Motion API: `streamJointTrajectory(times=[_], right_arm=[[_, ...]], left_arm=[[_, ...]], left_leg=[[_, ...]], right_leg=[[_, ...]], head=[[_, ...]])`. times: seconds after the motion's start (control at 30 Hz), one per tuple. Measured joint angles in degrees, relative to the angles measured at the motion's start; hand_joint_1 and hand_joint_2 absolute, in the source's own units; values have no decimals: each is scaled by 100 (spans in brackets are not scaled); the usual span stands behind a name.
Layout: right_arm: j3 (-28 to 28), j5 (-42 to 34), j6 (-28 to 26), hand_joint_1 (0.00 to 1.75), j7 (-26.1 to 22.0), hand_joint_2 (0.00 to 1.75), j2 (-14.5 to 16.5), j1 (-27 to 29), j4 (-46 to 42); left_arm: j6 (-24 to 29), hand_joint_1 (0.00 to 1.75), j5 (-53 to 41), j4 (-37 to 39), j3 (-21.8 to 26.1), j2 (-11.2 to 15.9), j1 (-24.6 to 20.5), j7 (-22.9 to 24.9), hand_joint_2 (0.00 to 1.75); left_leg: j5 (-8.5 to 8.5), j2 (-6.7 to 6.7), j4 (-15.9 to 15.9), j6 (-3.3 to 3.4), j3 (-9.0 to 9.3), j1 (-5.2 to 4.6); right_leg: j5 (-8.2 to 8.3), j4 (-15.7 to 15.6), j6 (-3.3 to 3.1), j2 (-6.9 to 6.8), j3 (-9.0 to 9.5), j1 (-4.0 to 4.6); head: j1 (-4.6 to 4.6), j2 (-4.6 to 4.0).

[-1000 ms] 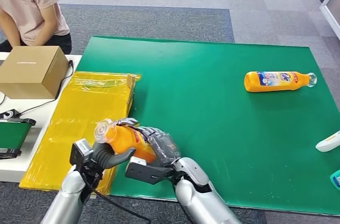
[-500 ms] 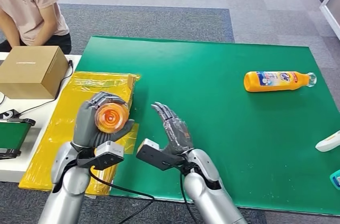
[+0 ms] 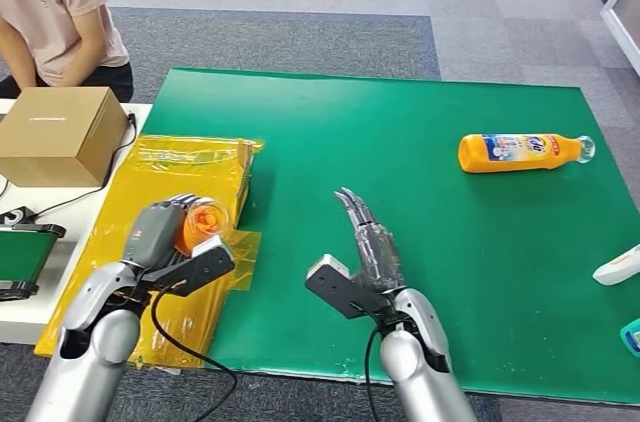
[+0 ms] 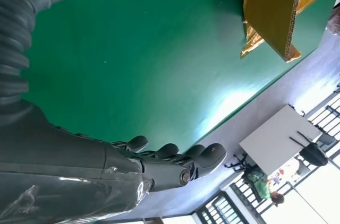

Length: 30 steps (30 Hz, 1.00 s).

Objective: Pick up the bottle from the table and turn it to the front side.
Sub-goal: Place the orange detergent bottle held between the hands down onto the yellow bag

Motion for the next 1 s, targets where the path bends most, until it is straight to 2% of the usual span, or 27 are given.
streamJointTrajectory(times=[0.1, 0.23, 0.4, 0.5, 0.67, 0.8, 1.0], right_arm=[[-55, -11, 90, 0, -101, 175, -1, 12, -1], [-89, -53, 119, 0, -199, 175, 0, 10, 55], [-93, -139, 114, 0, -333, 175, 2, -7, 196], [-55, -210, 102, 0, -420, 175, 7, -42, 346], [32, -311, 59, 0, -513, 175, 17, -134, 582], [75, -339, 45, 0, -531, 175, 31, -188, 696], [129, -360, 43, 0, -532, 175, 43, -250, 782]], left_arm=[[-130, 175, -4, 390, 116, 190, -187, 189, 175], [-116, 175, -43, 993, 226, 258, -495, 134, 175], [-34, 175, -119, 1702, 178, 388, -732, -486, 175], [48, 175, -52, 2055, 71, 579, -766, -930, 175], [69, 175, 249, 2428, -61, 970, -636, -1333, 175], [72, 175, 351, 2511, -144, 1199, -596, -1397, 175], [73, 175, 362, 2556, -225, 1359, -594, -1397, 175]], left_leg=[[-8, -1, -6, -6, 24, -3], [-38, 7, -28, -25, 118, -11], [-70, 22, -68, -10, 228, -15], [-44, 23, -102, -31, 252, -15], [19, 23, -137, -96, 258, -10], [23, 22, -144, -102, 255, -10], [14, 22, -145, -101, 245, -11]], right_leg=[[-4, 0, -4, 1, 25, -1], [-20, 0, -22, 18, 105, -7], [-30, 0, -46, 34, 188, -12], [-21, 0, -68, 37, 192, -11], [-11, 3, -91, 39, 169, -7], [-16, 5, -99, 38, 164, -5], [-22, 5, -100, 36, 157, -7]], head=[[1, 1], [2, -1], [-1, -1], [-1, -1], [-1, -1], [-2, 0], [0, 0]])
